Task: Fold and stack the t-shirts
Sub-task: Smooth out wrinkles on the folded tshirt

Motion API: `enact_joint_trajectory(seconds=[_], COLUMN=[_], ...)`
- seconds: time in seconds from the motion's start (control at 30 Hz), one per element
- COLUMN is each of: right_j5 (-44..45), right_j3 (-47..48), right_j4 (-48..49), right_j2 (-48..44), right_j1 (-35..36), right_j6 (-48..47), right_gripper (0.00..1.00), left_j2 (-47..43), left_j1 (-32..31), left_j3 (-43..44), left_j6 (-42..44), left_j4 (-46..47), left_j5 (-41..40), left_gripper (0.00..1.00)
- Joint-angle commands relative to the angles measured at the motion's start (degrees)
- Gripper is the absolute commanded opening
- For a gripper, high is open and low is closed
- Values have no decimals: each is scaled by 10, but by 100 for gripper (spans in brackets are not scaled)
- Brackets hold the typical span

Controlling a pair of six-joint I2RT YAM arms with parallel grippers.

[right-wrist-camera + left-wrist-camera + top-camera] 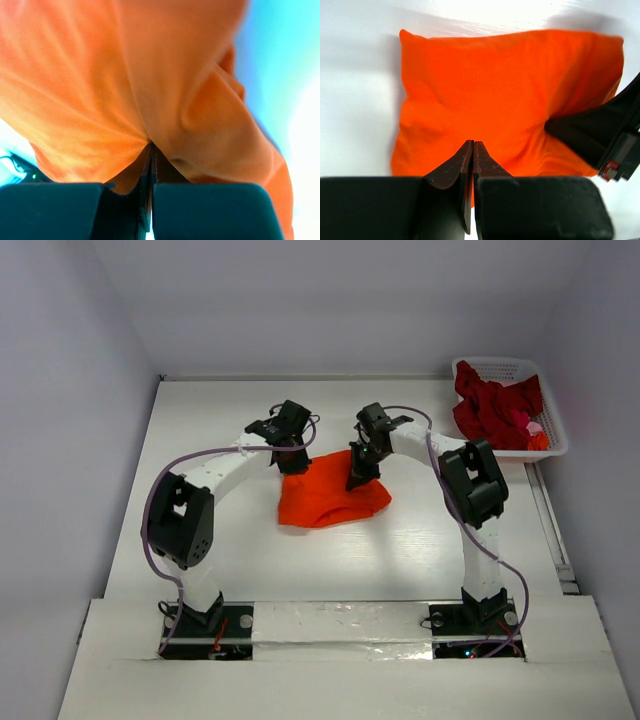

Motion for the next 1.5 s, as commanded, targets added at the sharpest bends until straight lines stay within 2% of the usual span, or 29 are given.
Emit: enact_joint_trajectory(seconds=[0.0, 0.27, 0.47, 0.73, 1.0, 1.47], right_j5=[33, 29, 26, 19, 22, 27], right_j3=[37, 49, 45, 48, 47, 67], right_j4=[-17, -22, -20, -25, -27, -35], right_j2=[16, 28, 22, 5, 6, 23], right_j1=[-6, -12, -17, -27, -39, -56], right_j6=[-20, -21, -24, -24, -27, -37], right_gripper=[0, 0, 0, 0, 0, 0], left_j2=[-31, -12, 55, 138, 202, 217], left_j1=[2, 2, 13, 31, 48, 59], left_j3=[20, 11, 4, 57, 116, 152], left_j6=[-2, 1, -2, 1, 22, 28], left_j4=[-13, -7, 31, 60, 57, 44], left_j5=[-5, -7, -37, -65, -53, -42], left_gripper=[0, 0, 0, 0, 0, 0])
